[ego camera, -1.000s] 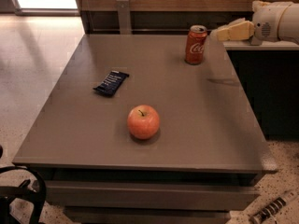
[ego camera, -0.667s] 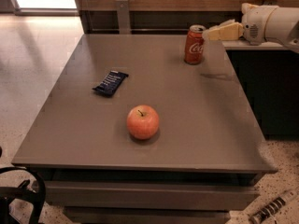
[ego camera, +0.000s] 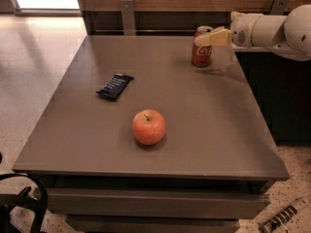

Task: Move coke can near apple

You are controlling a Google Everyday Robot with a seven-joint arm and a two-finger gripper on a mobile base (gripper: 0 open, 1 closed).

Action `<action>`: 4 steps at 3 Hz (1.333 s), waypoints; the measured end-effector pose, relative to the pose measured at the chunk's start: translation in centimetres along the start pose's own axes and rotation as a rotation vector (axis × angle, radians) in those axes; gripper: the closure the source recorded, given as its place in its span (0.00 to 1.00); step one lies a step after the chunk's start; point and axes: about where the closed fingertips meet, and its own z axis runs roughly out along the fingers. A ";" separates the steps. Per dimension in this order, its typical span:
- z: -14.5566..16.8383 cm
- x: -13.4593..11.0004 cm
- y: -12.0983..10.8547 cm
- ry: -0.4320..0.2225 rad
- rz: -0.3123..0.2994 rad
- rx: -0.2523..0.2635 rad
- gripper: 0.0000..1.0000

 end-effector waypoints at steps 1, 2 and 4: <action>1.3 1.1 0.7 -0.020 0.042 -0.018 0.00; 2.2 2.2 1.8 -0.043 0.090 -0.027 0.16; 2.8 2.2 2.4 -0.043 0.091 -0.038 0.71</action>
Offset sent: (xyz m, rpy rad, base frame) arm -0.0021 0.0287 -0.0468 0.1635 0.0473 -0.0019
